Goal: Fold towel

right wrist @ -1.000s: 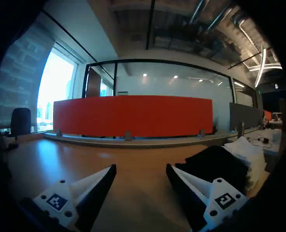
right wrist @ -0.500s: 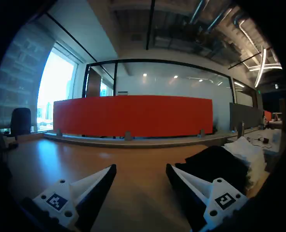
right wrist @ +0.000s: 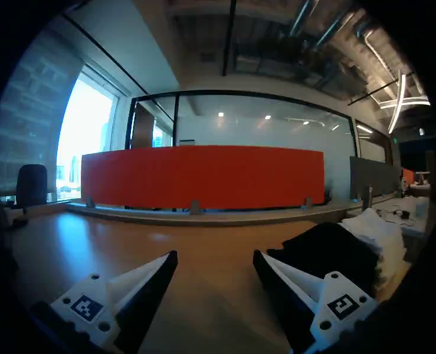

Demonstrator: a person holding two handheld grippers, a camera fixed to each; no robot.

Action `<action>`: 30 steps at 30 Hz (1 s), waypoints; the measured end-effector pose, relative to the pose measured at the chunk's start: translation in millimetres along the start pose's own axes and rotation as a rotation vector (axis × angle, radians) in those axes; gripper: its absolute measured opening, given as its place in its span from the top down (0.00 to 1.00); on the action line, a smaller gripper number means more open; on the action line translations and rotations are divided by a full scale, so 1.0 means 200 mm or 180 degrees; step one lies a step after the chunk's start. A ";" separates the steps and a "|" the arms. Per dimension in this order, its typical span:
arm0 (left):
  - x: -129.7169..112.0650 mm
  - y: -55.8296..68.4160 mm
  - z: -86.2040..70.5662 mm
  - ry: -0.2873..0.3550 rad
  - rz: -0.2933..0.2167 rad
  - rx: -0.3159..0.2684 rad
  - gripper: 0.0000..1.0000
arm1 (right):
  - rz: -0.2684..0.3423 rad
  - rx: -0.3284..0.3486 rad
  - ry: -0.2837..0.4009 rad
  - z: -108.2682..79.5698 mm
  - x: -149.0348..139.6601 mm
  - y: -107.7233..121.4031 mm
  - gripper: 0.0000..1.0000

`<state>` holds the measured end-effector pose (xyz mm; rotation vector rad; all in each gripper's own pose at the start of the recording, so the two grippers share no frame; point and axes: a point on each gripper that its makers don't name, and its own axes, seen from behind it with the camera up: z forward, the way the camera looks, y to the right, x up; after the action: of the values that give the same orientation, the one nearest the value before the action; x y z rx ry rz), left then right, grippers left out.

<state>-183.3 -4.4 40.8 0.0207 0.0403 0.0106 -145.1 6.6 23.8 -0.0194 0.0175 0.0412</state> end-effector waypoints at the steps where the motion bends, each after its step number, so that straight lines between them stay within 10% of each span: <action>1: 0.00 0.00 0.00 0.0000 0.0000 0.0000 0.06 | 0.0000 0.0000 0.0000 0.00 0.00 0.00 0.01; 30: 0.01 -0.01 -0.01 -0.0008 -0.0013 0.0000 0.06 | 0.0000 0.0000 0.0001 0.00 0.00 0.00 0.01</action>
<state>-181.3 -5.8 39.6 0.0205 0.0378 0.0063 -145.8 6.5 24.2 -0.0194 0.0178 0.0410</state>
